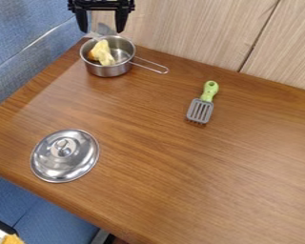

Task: Sortie les choses au poêle vers la table

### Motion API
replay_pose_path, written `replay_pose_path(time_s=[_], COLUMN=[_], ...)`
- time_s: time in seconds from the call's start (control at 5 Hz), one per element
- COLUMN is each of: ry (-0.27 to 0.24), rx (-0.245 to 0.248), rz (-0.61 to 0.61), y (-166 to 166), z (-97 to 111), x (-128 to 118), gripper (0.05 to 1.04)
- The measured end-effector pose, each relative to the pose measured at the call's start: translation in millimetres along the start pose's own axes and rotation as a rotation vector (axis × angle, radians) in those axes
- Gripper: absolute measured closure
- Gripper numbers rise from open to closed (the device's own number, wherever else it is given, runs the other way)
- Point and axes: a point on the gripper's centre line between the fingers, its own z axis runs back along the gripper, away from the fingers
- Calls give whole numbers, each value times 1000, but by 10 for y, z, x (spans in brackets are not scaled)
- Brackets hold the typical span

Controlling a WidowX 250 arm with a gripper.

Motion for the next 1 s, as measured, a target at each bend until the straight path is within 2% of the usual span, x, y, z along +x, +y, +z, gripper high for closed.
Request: replay_pose_path(time_s=[0.6,0.8,1.0], ry=[124,150,177], rx=[21,29,30], rz=[-17,-21,-26], y=[18,-20,-55], z=[-411,-512,-640], x=[-82,-67,-71], gripper=[83,83,133])
